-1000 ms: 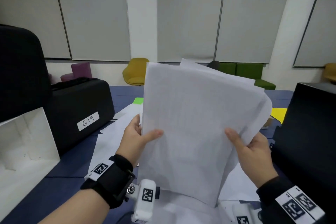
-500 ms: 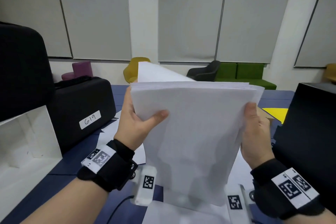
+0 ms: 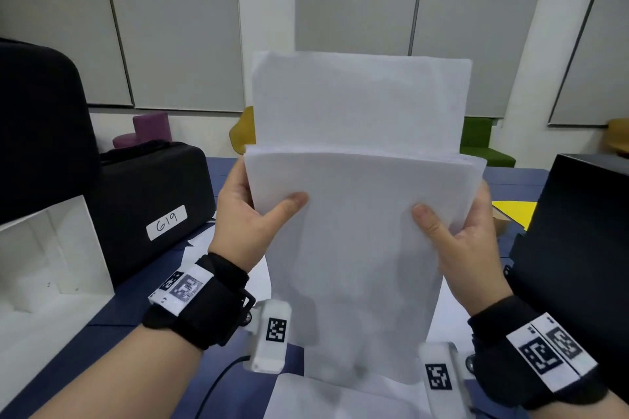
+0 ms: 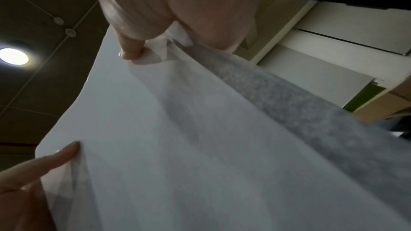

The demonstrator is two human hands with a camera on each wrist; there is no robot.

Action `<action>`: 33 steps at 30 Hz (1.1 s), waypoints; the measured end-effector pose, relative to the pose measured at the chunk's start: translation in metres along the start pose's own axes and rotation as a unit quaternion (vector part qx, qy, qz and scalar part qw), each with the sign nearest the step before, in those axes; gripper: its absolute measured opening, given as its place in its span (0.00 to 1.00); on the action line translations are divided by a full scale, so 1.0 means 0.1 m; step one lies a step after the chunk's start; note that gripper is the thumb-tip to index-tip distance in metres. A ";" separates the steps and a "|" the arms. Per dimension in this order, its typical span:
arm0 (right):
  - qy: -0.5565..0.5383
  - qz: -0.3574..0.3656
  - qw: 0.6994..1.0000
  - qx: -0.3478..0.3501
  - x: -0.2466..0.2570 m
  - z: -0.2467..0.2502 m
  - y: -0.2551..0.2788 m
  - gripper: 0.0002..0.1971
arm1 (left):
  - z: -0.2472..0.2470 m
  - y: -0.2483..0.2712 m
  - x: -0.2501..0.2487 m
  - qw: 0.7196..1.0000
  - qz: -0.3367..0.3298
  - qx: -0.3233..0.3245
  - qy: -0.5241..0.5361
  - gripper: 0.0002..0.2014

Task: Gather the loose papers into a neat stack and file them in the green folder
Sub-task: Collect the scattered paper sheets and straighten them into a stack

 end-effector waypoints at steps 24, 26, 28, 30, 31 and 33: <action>0.014 -0.011 0.999 0.034 0.29 -0.07 -0.07 0.35 | -0.13 0.04 -0.27 1.000 -0.002 0.003 0.004 0.37; 0.020 -0.019 0.999 0.039 0.28 -0.05 -0.07 0.40 | -0.12 0.06 -0.25 1.000 0.006 0.001 -0.009 0.38; 0.014 -0.032 0.999 0.038 0.26 -0.04 -0.07 0.35 | -0.10 0.07 -0.19 0.999 0.042 -0.001 -0.019 0.39; -0.005 -0.068 0.997 0.037 0.21 -0.02 -0.06 0.28 | -0.07 0.09 -0.09 0.996 0.094 0.006 -0.002 0.40; -0.009 -0.089 0.995 0.044 0.16 -0.01 -0.04 0.28 | -0.06 0.10 -0.04 0.993 0.116 0.016 0.012 0.40; -0.007 -0.124 0.990 0.062 0.05 0.00 0.01 0.28 | -0.03 0.13 0.07 0.987 0.151 0.041 0.035 0.39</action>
Point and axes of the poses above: each hand's wrist, its own y-axis away from the middle knuckle, its own z-axis out of the back of the hand, x = y × z, the point moved 4 cm from there along -y, towards the middle knuckle, and after that the axes turned 6 degrees about -x, right-handed, at the moved point
